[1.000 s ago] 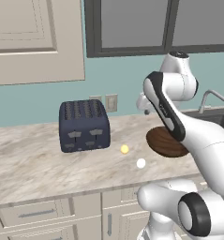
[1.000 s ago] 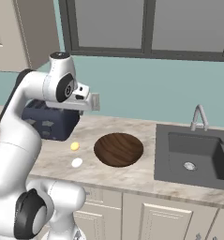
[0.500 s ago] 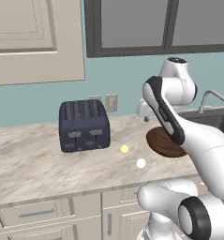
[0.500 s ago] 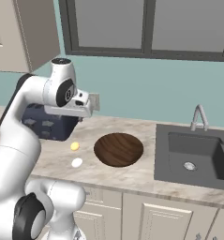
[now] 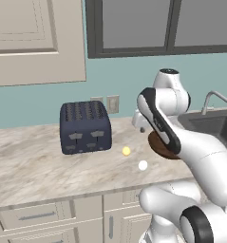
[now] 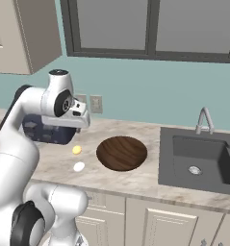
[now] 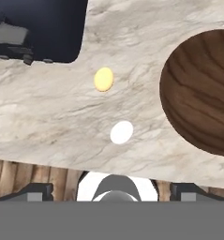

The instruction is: Gather the eggs and milk located in the vicinity of the sink area and place them right next to the bowl.

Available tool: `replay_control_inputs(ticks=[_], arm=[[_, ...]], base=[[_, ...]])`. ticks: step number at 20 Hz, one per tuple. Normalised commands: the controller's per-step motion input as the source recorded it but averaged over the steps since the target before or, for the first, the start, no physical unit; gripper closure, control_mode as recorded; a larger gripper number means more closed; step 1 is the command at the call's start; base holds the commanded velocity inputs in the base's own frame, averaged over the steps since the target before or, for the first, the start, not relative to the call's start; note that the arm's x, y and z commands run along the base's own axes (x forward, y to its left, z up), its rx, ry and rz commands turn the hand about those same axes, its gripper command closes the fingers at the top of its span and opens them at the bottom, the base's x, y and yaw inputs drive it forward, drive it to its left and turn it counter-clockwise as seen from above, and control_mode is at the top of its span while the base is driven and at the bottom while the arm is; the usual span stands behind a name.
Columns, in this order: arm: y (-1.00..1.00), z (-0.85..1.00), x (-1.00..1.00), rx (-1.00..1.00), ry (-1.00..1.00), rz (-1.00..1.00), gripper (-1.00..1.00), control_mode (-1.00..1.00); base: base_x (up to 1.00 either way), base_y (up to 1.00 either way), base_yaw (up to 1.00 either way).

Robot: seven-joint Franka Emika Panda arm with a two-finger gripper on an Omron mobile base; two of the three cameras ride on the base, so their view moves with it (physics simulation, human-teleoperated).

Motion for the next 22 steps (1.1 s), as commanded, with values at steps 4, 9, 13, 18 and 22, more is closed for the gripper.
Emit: replay_control_inputs(ticks=[4, 9, 13, 18, 22], arm=[[0.13, -0.5, 0.0, -0.01, 0.0, 0.01, -1.0, -1.0], [0.14, -0.42, 0.0, -0.02, 0.0, 0.0, -1.0, -1.0], [0.18, -0.33, 0.0, -0.03, 0.0, 0.0, -1.0, -1.0], [0.12, -0.24, 0.02, 0.0, 0.0, 0.0, -1.0, -1.0], [0.01, -0.18, 0.2, 0.0, -0.01, 0.0, -1.0, -1.0]], base=[[0.0, 0.0, 0.0], [0.0, 0.0, 0.0], [0.0, 0.0, 0.0], [0.0, 0.0, 0.0], [0.0, 0.0, 0.0]])
